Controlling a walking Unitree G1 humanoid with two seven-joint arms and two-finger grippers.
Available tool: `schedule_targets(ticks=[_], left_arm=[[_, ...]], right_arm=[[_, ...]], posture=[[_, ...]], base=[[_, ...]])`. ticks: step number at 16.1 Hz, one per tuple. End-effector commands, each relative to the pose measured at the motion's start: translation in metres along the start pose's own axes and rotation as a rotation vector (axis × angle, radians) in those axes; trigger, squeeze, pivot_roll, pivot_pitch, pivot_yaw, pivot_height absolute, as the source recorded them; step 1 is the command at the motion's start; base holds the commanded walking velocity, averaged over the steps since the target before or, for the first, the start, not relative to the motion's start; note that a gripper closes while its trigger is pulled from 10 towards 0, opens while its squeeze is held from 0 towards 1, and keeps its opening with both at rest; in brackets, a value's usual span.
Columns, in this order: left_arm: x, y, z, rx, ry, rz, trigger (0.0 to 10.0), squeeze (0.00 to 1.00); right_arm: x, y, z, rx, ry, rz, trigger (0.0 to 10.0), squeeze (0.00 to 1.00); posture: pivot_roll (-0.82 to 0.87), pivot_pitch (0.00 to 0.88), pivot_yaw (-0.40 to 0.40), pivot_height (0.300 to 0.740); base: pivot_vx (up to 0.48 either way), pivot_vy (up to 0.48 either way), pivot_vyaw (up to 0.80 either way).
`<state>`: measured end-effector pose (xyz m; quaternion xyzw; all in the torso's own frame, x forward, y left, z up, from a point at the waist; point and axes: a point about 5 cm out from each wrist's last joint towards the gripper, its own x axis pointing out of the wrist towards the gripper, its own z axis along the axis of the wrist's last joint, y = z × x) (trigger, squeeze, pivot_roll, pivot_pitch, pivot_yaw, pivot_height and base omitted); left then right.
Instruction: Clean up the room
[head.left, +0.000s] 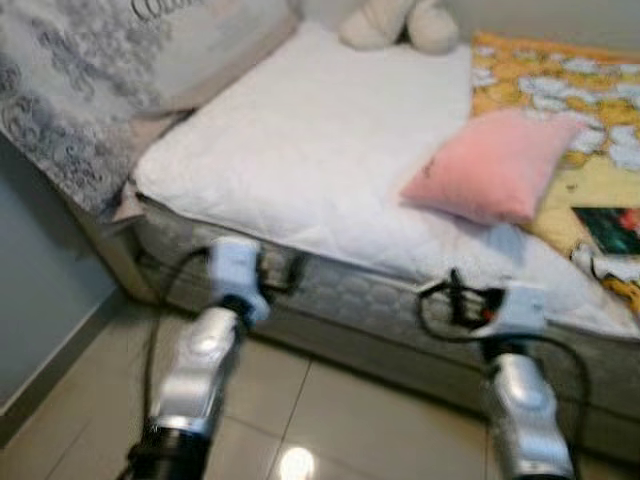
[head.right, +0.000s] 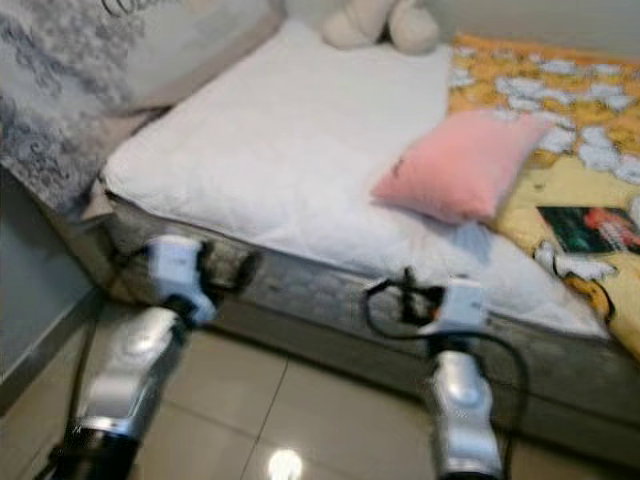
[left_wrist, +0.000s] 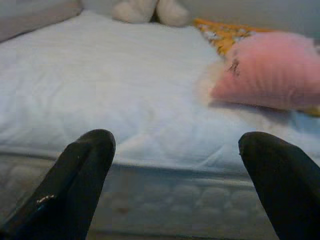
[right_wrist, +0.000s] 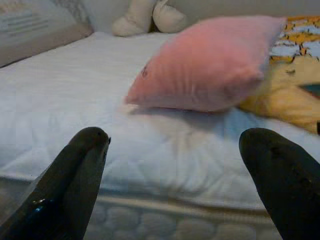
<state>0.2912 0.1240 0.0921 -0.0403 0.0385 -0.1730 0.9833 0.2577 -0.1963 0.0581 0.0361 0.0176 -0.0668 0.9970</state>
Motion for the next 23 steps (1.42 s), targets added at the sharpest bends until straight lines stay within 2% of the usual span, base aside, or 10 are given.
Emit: schedule_targets(ticks=[1, 4, 9, 12, 15, 20, 23], left_arm=[[-0.003, 0.010, 0.005, 0.036, -0.019, 0.024, 10.0, 0.00], [-0.004, 0.007, 0.012, 0.045, -0.058, 0.007, 10.0, 0.00], [-0.003, 0.006, 0.013, 0.058, -0.069, 0.001, 10.0, 0.00], [-0.001, 0.005, 0.015, 0.062, -0.079, -0.005, 10.0, 0.00], [0.000, 0.004, 0.015, 0.056, -0.080, -0.005, 10.0, 0.00], [0.000, 0.000, 0.018, 0.073, -0.102, -0.017, 10.0, 0.00], [0.001, 0.000, 0.019, 0.076, -0.106, -0.020, 10.0, 0.00]], right_arm=[[0.002, 0.011, 0.003, 0.012, -0.013, 0.030, 10.0, 0.00], [0.003, 0.016, 0.003, 0.010, -0.018, 0.033, 10.0, 0.00], [0.003, 0.012, 0.003, -0.001, -0.018, 0.012, 10.0, 0.00], [0.006, 0.013, 0.011, -0.036, -0.055, 0.023, 10.0, 0.00], [0.007, 0.015, 0.008, -0.026, -0.035, 0.034, 10.0, 0.00], [0.009, 0.018, 0.011, -0.052, -0.052, 0.041, 10.0, 0.00], [0.010, 0.019, 0.011, -0.044, -0.043, 0.047, 10.0, 0.00]], posture=[[-0.02, 0.000, 0.028, 0.713], [-0.02, 0.000, 0.027, 0.713], [-0.03, 0.000, 0.028, 0.713], [-0.03, 0.000, 0.028, 0.713], [-0.03, 0.000, 0.027, 0.709], [-0.03, 0.000, 0.024, 0.700], [-0.03, 0.000, 0.024, 0.700]], base=[[0.000, 0.000, 0.00], [0.196, 0.000, -0.40], [0.436, 0.000, -0.56], [0.439, 0.000, 0.00], [0.439, 0.000, -0.58], [0.459, 0.000, 0.00], [0.480, 0.000, -0.53]])
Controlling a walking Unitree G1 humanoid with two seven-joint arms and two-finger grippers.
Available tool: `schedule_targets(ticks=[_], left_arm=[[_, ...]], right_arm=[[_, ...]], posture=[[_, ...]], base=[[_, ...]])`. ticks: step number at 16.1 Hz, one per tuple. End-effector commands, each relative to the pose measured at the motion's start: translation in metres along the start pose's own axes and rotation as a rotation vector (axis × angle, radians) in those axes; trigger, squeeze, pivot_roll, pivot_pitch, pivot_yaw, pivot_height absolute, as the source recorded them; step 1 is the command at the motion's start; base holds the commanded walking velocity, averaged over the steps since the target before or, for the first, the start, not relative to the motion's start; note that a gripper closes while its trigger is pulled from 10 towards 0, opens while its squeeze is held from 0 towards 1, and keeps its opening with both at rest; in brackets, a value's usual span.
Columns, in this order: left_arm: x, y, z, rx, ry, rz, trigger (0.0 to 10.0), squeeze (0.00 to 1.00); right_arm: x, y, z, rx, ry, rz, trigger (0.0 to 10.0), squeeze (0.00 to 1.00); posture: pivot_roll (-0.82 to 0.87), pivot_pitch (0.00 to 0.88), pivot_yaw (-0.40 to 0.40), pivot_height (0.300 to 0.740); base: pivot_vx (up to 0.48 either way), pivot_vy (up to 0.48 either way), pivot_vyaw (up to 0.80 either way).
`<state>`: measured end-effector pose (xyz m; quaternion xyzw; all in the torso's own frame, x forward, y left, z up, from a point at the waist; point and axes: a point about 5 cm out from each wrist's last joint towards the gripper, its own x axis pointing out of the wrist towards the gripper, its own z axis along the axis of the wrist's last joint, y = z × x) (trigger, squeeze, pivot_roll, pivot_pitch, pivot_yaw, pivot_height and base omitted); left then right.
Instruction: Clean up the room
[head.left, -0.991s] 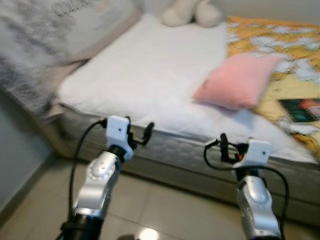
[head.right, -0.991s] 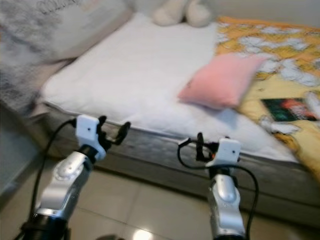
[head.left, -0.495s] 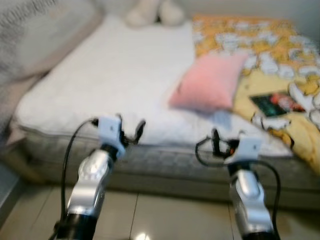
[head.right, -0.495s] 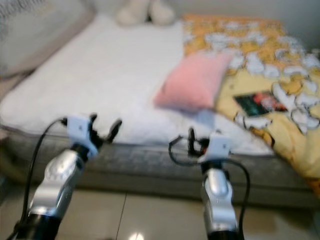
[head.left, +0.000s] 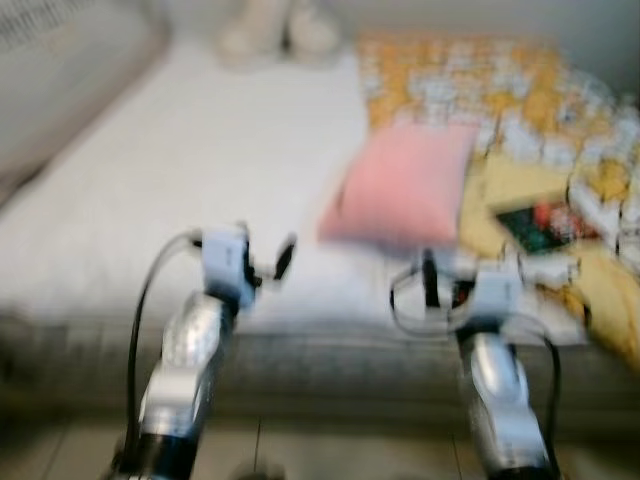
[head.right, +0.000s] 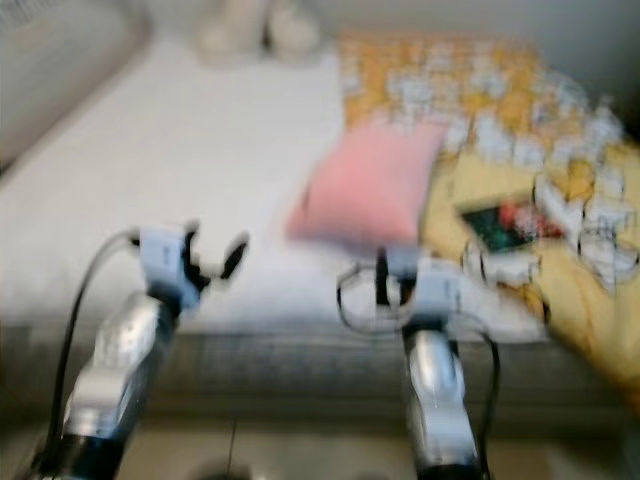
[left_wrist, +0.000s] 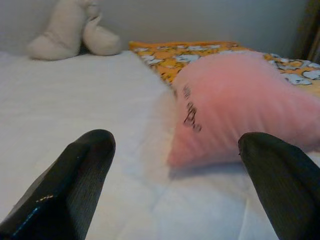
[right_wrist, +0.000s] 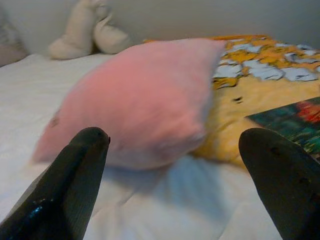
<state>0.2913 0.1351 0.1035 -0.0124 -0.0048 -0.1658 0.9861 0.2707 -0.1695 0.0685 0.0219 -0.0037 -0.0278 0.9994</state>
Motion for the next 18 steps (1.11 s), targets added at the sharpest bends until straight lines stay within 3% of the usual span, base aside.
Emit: schedule_targets(ticks=[1, 4, 6, 7, 8, 10, 11, 14, 16, 18], left_arm=[[0.006, -0.009, 0.008, 0.007, -0.031, -0.034, 10.0, 0.00], [0.008, -0.013, 0.013, 0.041, -0.059, -0.049, 10.0, 0.00], [0.012, -0.023, 0.034, 0.101, -0.149, -0.115, 10.0, 0.00], [0.021, -0.028, 0.047, 0.059, -0.177, -0.117, 10.0, 0.00], [0.025, -0.030, 0.052, 0.042, -0.182, -0.121, 10.0, 0.00], [0.051, -0.031, 0.051, -0.039, -0.059, -0.106, 10.0, 0.00], [0.060, -0.024, 0.054, -0.099, -0.056, -0.108, 10.0, 0.00], [0.085, 0.005, 0.044, -0.124, 0.095, -0.037, 10.0, 0.00], [0.091, 0.022, 0.033, -0.188, 0.197, 0.047, 10.0, 0.00], [0.093, 0.027, 0.027, -0.284, 0.244, 0.094, 10.0, 0.00]], right_arm=[[0.001, -0.011, 0.002, -0.015, -0.005, -0.033, 10.0, 0.00], [0.003, -0.012, 0.008, -0.031, -0.030, -0.038, 10.0, 0.00], [0.009, -0.014, 0.026, -0.035, -0.089, -0.055, 10.0, 0.00], [0.017, -0.018, 0.047, -0.050, -0.157, -0.082, 10.0, 0.00], [0.020, -0.022, 0.054, -0.056, -0.174, -0.101, 10.0, 0.00], [0.032, -0.043, 0.063, -0.040, -0.167, -0.199, 10.0, 0.00], [0.035, -0.052, 0.066, -0.019, -0.154, -0.228, 10.0, 0.00], [0.045, -0.065, 0.072, 0.079, -0.100, -0.252, 10.0, 0.00], [0.050, -0.071, 0.069, 0.159, -0.043, -0.251, 10.0, 0.00], [0.052, -0.076, 0.064, 0.235, 0.005, -0.255, 10.0, 0.00]], posture=[[-0.03, 0.000, 0.025, 0.700], [-0.03, 0.000, 0.025, 0.695], [-0.03, 0.000, 0.025, 0.695], [-0.03, 0.000, 0.027, 0.695], [-0.03, 0.000, 0.027, 0.695], [-0.03, 0.000, 0.026, 0.695], [-0.03, 0.000, 0.024, 0.695], [-0.04, 0.000, 0.022, 0.695], [-0.06, 0.000, 0.016, 0.695], [-0.08, 0.000, 0.017, 0.695]], base=[[0.480, 0.000, -0.53], [0.480, 0.000, 0.00], [0.480, 0.000, 0.00], [0.480, 0.000, 0.00], [0.480, 0.000, 0.00], [0.236, 0.000, 0.00], [0.000, 0.000, 0.00], [0.000, 0.000, 0.00], [0.000, 0.000, 0.00], [0.000, 0.000, 0.00]])
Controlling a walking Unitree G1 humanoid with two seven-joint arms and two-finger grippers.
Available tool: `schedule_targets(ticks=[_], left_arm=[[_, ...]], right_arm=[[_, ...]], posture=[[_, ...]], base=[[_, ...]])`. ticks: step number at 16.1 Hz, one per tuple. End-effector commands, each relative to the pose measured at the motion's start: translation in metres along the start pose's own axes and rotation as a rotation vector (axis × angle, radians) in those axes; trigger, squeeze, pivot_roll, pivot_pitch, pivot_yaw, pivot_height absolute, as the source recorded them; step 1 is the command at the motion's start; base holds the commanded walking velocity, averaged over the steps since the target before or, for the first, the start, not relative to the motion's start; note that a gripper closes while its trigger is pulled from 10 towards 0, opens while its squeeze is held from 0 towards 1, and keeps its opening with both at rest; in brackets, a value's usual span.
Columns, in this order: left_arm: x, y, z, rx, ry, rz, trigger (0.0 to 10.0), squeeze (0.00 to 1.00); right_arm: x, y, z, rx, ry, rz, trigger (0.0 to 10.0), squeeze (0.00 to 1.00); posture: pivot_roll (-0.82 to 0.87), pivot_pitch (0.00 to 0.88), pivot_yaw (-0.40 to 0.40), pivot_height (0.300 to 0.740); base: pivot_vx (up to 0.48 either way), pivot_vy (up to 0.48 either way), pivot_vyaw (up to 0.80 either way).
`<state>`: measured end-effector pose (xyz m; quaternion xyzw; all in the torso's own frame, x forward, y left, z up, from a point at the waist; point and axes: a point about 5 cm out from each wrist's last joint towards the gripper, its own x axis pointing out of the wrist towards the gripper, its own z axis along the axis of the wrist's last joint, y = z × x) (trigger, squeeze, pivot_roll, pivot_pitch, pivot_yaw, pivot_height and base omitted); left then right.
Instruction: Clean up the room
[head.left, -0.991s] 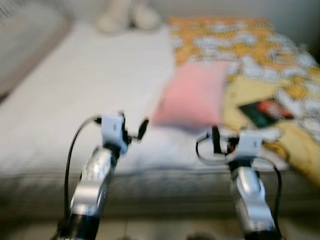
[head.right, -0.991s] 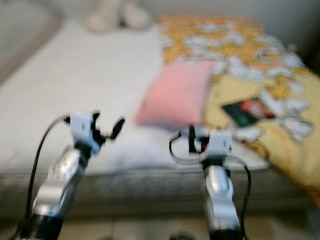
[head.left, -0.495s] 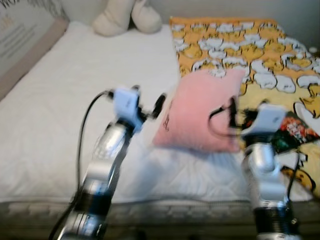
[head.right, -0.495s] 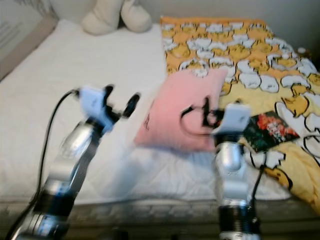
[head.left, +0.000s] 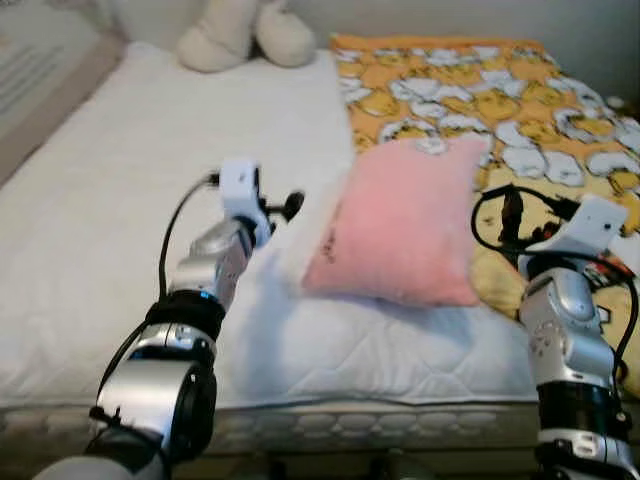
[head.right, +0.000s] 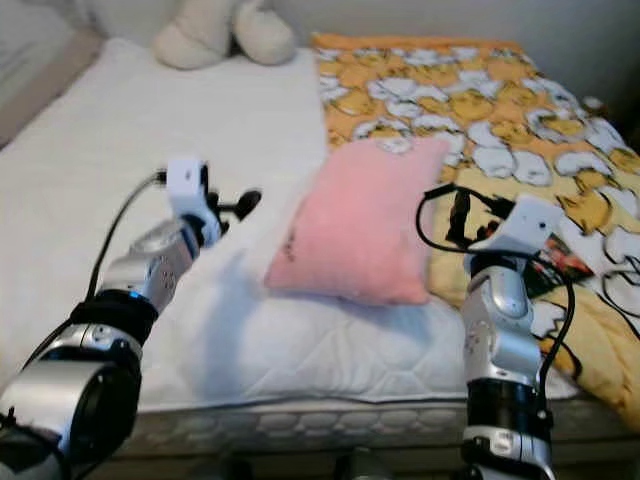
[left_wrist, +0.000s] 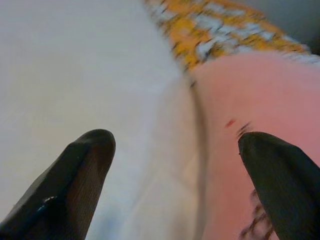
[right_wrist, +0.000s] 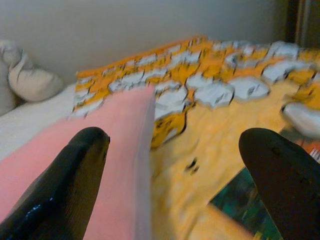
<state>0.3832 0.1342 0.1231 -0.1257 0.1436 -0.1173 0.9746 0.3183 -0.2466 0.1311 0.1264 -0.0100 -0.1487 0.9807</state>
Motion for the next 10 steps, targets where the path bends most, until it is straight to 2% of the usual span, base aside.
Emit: schedule_targets(ticks=[1, 2, 4, 5, 7, 10], left_arm=[[0.005, -0.006, 0.001, -0.145, 0.025, -0.017, 10.0, 0.00], [0.006, -0.008, -0.002, -0.194, 0.038, -0.029, 10.0, 0.00], [0.008, -0.011, -0.008, -0.336, 0.043, -0.036, 10.0, 0.00], [0.008, -0.012, -0.008, -0.370, 0.034, -0.043, 10.0, 0.00], [0.010, -0.021, -0.008, -0.372, 0.028, -0.088, 10.0, 0.00], [0.011, -0.037, -0.023, -0.325, 0.098, -0.143, 10.0, 0.00]], right_arm=[[0.002, -0.008, -0.008, 0.068, 0.073, 0.008, 10.0, 0.00], [0.002, -0.009, -0.012, 0.091, 0.098, 0.018, 10.0, 0.00], [0.006, -0.013, -0.026, 0.193, 0.189, 0.028, 10.0, 0.00], [0.008, -0.015, -0.030, 0.220, 0.214, 0.027, 10.0, 0.00], [0.012, -0.012, -0.035, 0.244, 0.241, 0.037, 10.0, 0.00], [0.016, 0.000, -0.037, 0.290, 0.255, 0.076, 10.0, 0.00]], posture=[[-0.09, 0.000, 0.020, 0.695], [-0.09, 0.000, 0.020, 0.695], [-0.10, 0.000, 0.023, 0.695], [-0.10, 0.000, 0.022, 0.695], [-0.09, 0.000, 0.015, 0.695], [-0.09, 0.000, 0.011, 0.695]], base=[[0.000, 0.000, 0.00], [0.000, 0.000, 0.00], [0.000, 0.000, 0.00], [0.000, 0.000, 0.00], [0.000, 0.000, 0.00], [0.000, 0.000, 0.00]])
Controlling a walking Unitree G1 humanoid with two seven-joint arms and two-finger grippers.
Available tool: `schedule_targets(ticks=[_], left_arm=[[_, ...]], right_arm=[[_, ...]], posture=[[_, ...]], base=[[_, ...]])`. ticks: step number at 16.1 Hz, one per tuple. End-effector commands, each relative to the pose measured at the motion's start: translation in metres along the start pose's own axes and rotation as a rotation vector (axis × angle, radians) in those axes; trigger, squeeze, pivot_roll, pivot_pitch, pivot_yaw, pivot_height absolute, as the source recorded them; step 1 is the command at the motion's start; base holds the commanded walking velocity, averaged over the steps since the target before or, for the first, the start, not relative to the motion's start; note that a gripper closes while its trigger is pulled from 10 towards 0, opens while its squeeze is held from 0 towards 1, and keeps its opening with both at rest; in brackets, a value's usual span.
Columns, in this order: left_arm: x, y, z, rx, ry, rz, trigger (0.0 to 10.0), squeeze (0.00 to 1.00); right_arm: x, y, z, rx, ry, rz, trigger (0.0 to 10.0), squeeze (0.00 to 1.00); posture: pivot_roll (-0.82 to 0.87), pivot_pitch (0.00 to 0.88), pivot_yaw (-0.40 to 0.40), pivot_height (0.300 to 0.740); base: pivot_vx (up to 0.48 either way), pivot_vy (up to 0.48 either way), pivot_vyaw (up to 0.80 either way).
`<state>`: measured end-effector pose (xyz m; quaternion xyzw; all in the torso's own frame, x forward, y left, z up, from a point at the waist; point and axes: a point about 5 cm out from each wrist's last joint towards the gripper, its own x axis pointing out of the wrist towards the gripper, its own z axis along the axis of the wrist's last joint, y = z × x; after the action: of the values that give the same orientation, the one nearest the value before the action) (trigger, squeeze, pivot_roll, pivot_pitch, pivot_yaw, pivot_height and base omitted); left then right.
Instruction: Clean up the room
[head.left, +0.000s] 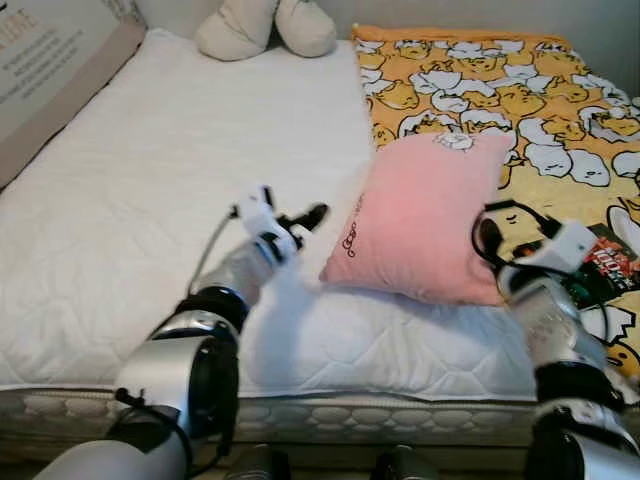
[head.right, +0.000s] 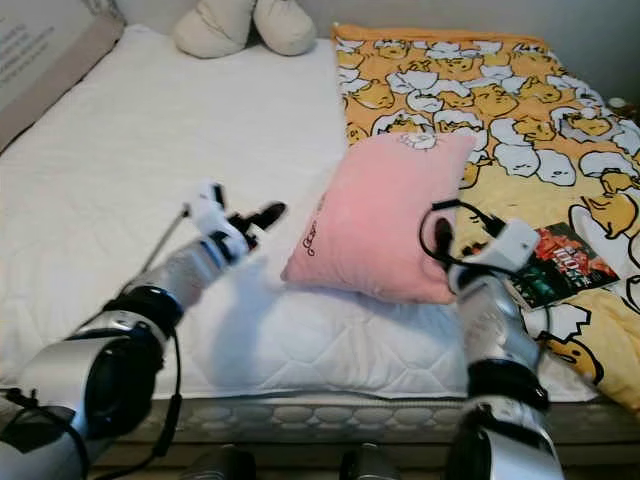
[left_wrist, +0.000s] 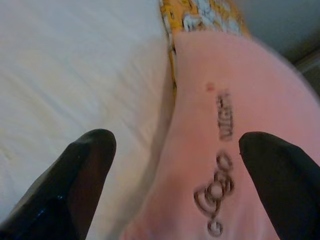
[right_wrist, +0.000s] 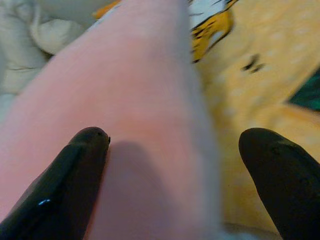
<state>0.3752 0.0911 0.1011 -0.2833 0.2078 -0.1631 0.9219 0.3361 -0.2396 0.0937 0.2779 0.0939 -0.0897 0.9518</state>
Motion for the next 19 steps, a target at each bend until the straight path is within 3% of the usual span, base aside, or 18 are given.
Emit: schedule_targets(ticks=[1, 2, 4, 7, 11, 12, 13, 14, 16, 17, 19], left_arm=[[0.002, -0.006, -0.007, 0.056, 0.055, -0.013, 10.0, 0.00], [0.004, -0.010, -0.023, 0.062, 0.108, -0.022, 10.0, 0.00], [0.005, -0.016, -0.032, 0.041, 0.123, -0.031, 10.0, 0.00], [0.009, -0.030, -0.036, -0.062, 0.120, -0.075, 10.0, 0.00], [0.011, -0.040, -0.044, -0.098, 0.117, -0.110, 10.0, 0.00], [0.010, -0.038, -0.044, -0.095, 0.107, -0.104, 10.0, 0.00], [0.008, -0.028, -0.042, 0.009, 0.060, -0.077, 10.0, 0.00], [0.006, -0.022, -0.041, 0.029, 0.043, -0.057, 10.0, 0.00], [0.001, -0.007, -0.039, -0.001, 0.032, -0.003, 10.0, 0.00], [-0.002, 0.003, -0.035, 0.015, 0.024, 0.026, 10.0, 0.00], [-0.003, 0.006, -0.034, 0.023, 0.020, 0.035, 10.0, 0.00]], right_arm=[[0.003, 0.004, -0.004, 0.041, 0.013, 0.015, 10.0, 0.00], [0.007, 0.018, -0.015, 0.059, 0.051, 0.050, 10.0, 0.00], [0.009, 0.029, -0.024, 0.076, 0.082, 0.085, 10.0, 0.00], [0.008, 0.035, -0.035, 0.092, 0.120, 0.112, 10.0, 0.00], [0.007, 0.034, -0.040, 0.081, 0.138, 0.118, 10.0, 0.00], [0.006, 0.034, -0.039, 0.079, 0.138, 0.124, 10.0, 0.00], [0.004, 0.032, -0.038, 0.057, 0.144, 0.141, 10.0, 0.00], [0.003, 0.029, -0.037, 0.028, 0.149, 0.142, 10.0, 0.00], [0.001, 0.013, -0.031, -0.073, 0.147, 0.108, 10.0, 0.00], [0.000, -0.002, -0.027, -0.158, 0.148, 0.072, 10.0, 0.00], [-0.002, -0.012, -0.025, -0.179, 0.154, 0.052, 10.0, 0.00]], posture=[[-0.10, 0.000, 0.010, 0.695], [-0.10, 0.000, 0.009, 0.695], [-0.10, 0.000, 0.005, 0.695], [-0.09, 0.000, -0.006, 0.695], [-0.10, 0.000, -0.023, 0.695], [-0.10, 0.000, -0.023, 0.695], [-0.10, 0.000, -0.032, 0.695], [-0.12, 0.000, -0.041, 0.695], [-0.12, 0.000, -0.038, 0.695], [-0.11, 0.000, -0.038, 0.695], [-0.11, 0.000, -0.035, 0.695]], base=[[0.000, 0.000, 0.00], [0.000, 0.000, 0.00], [0.000, 0.000, 0.00], [0.000, 0.000, 0.00], [0.000, 0.000, 0.00], [0.000, 0.000, 0.00], [0.000, 0.000, 0.00], [0.000, 0.000, 0.00], [0.000, 0.000, 0.00], [0.000, 0.000, 0.00], [0.000, 0.000, 0.00]])
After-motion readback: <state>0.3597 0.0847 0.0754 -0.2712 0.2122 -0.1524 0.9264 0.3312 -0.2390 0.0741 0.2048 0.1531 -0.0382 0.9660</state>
